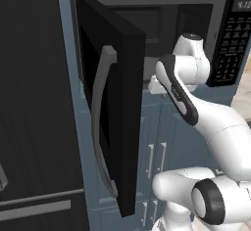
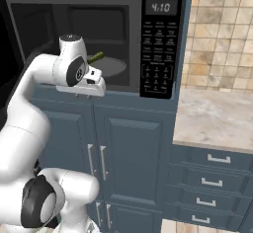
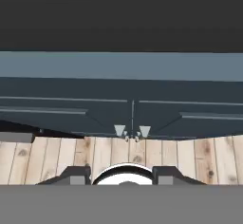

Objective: Close the microwave door.

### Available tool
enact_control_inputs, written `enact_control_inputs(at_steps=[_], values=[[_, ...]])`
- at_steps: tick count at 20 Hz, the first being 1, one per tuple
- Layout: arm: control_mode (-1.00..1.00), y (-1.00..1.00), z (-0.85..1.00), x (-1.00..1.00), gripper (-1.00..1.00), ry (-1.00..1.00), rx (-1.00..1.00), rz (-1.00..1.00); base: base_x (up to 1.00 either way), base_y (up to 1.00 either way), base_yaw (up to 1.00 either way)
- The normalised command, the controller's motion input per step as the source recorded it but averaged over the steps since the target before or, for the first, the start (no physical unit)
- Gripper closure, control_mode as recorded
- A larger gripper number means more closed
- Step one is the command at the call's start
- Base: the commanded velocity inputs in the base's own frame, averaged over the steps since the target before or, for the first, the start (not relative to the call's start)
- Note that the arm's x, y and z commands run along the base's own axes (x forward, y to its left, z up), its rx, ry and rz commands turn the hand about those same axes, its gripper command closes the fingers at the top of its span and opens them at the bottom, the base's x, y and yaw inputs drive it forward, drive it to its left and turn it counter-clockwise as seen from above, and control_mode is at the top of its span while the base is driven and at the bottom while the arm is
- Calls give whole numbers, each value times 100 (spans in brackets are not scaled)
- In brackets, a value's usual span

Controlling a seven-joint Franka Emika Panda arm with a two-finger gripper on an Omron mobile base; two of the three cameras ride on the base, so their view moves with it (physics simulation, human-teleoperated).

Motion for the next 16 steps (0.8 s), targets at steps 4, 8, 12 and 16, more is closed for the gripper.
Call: enact_control_inputs(at_steps=[4,8,12,16], values=[[-100,14,1,-60,-100,-20,-1,0,0,0,0],[-100,69,45,-100,-100,-59,-19,0,0,0,0],[-100,32,21,-93,-100,-56,-13,3,0,0,0],[-100,-24,-3,-76,-100,-44,0,0,0,0,0]])
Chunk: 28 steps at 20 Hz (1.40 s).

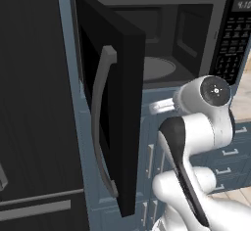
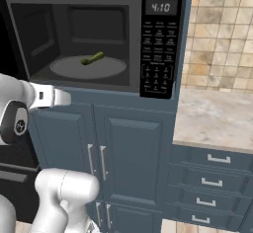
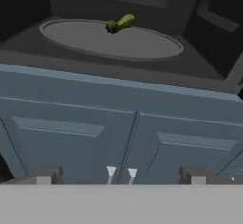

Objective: Close the microwave door.

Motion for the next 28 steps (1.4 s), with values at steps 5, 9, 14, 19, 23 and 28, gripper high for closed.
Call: enact_control_inputs(at_steps=[5,9,14,19,23,28], values=[[-100,-8,1,-53,-100,-39,0,0,0,0,0],[-100,0,12,-55,-100,-39,0,0,0,0,0],[-100,10,0,-95,-100,-30,0,0,0,0,0],[-100,41,0,-100,-100,-19,0,0,0,0,0],[-100,3,0,-100,-100,-28,0,-6,0,0,0],[-100,5,0,-100,-100,-20,2,-7,0,0,0]])
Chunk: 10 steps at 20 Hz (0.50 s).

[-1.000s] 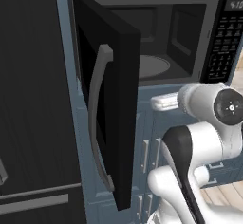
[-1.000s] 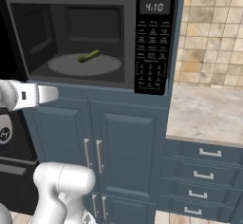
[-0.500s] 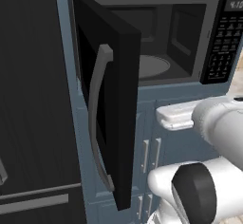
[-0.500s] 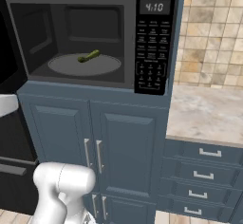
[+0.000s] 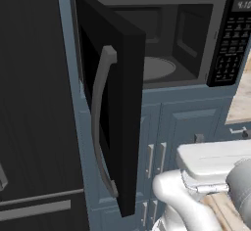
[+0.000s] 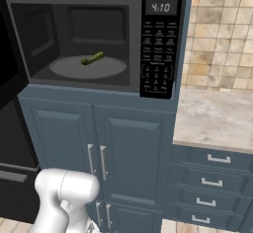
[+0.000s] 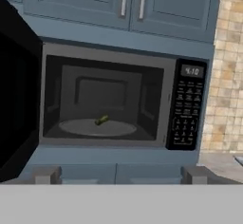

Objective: Close the microwave door.

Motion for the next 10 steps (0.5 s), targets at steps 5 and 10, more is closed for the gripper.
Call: enact_control_inputs(at_steps=[5,10], values=[[-100,32,-3,-100,-100,-19,1,-10,0,0,0],[-100,66,-6,-100,-100,-19,0,-18,0,0,0]])
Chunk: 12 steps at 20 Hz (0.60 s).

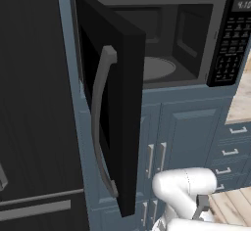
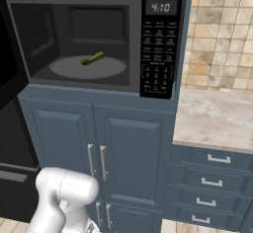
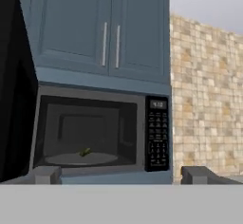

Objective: Close the microwave door.

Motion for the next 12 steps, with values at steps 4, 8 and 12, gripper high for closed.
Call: enact_control_inputs(at_steps=[4,8,12], values=[[-100,87,-5,-28,-100,-9,-2,-30,0,0,0],[-100,99,-5,95,-100,0,-18,-51,0,0,0],[-100,96,-6,92,-100,2,-12,-48,0,0,0]])
